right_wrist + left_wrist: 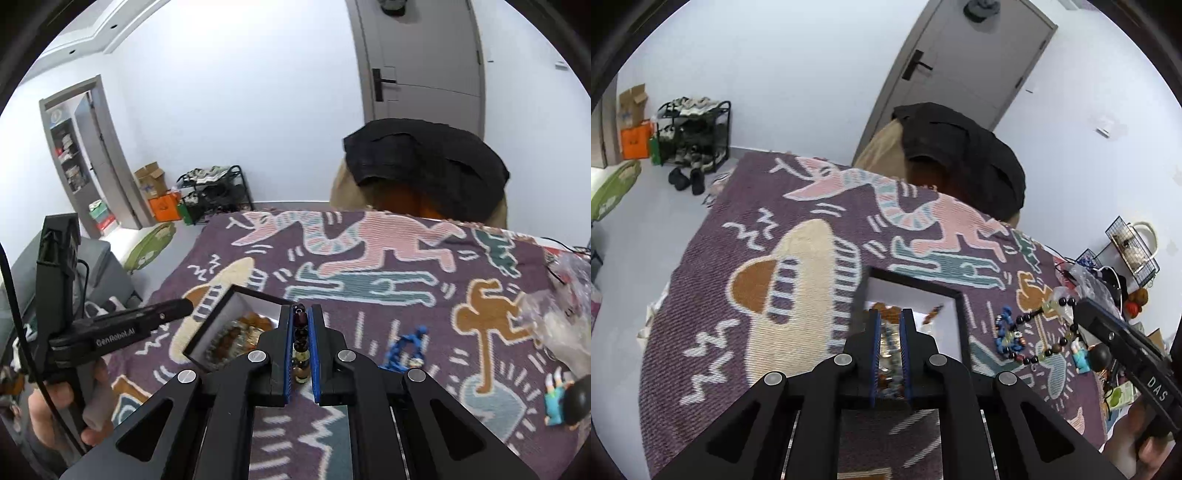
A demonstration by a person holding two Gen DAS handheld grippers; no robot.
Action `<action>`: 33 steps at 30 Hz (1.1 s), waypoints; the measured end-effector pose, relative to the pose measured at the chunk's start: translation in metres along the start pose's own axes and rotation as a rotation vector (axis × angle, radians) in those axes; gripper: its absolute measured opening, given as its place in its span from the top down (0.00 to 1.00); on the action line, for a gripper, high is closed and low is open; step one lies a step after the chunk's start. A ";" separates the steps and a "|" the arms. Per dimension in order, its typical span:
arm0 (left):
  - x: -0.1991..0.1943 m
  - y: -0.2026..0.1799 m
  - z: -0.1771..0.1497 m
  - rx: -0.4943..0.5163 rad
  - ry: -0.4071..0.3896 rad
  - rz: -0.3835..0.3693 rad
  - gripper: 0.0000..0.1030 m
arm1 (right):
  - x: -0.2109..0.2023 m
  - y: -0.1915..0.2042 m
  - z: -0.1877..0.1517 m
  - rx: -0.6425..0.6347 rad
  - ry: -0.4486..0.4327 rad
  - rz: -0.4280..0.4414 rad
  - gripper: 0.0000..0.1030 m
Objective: Organize jewelry
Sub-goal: 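Carry the bead bracelet over the black box and open both tools, then grasp the blue braided bracelet with the left tool and lift it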
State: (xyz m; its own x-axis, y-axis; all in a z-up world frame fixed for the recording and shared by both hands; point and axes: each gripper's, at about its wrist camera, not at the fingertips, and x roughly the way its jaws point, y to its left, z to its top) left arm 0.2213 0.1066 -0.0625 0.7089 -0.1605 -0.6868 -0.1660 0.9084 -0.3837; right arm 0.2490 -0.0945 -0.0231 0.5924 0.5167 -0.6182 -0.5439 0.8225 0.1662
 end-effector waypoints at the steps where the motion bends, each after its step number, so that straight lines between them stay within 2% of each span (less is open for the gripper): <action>1: -0.001 0.003 0.000 -0.001 0.001 0.004 0.90 | 0.004 0.005 0.002 -0.005 0.002 0.005 0.91; 6: -0.012 0.013 -0.002 0.007 -0.004 0.019 0.88 | 0.023 0.028 0.008 -0.022 0.021 0.030 0.91; 7: -0.014 0.015 -0.002 0.009 -0.006 0.021 0.77 | 0.026 0.032 0.009 -0.024 0.025 0.031 0.91; 8: -0.015 0.016 -0.002 0.012 -0.008 0.026 0.56 | 0.031 0.035 0.009 -0.022 0.036 0.027 0.91; 9: -0.017 0.017 -0.002 0.013 -0.016 0.031 0.44 | 0.035 0.036 0.009 -0.015 0.053 0.015 0.91; 10: -0.022 0.018 -0.002 0.011 -0.042 0.031 0.25 | 0.038 0.037 0.009 -0.009 0.065 0.008 0.91; 11: -0.027 0.019 -0.002 0.008 -0.071 0.028 0.16 | 0.042 0.038 0.009 -0.003 0.088 0.012 0.87; 12: -0.032 0.019 -0.002 0.007 -0.098 0.026 0.14 | 0.044 0.037 0.008 0.000 0.101 0.020 0.71; 13: -0.036 0.019 -0.002 0.007 -0.121 0.028 0.12 | 0.045 0.036 0.007 0.004 0.112 0.027 0.59; 14: -0.038 0.018 -0.001 0.009 -0.132 0.031 0.12 | 0.044 0.034 0.005 0.008 0.111 0.024 0.40; 15: -0.039 0.017 0.000 0.012 -0.133 0.032 0.12 | 0.042 0.032 0.003 0.011 0.099 0.012 0.34; 27: -0.026 -0.026 -0.002 0.077 -0.106 -0.002 0.12 | 0.001 -0.033 -0.006 0.138 0.061 -0.032 0.34; 33: -0.013 -0.053 -0.007 0.102 -0.085 -0.017 0.12 | -0.022 -0.064 -0.022 0.188 0.039 -0.039 0.34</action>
State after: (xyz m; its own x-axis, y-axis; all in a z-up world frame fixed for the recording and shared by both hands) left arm 0.2158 0.0578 -0.0377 0.7671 -0.1474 -0.6243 -0.0855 0.9411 -0.3272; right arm 0.2573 -0.1637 -0.0368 0.5857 0.4769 -0.6554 -0.3983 0.8736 0.2796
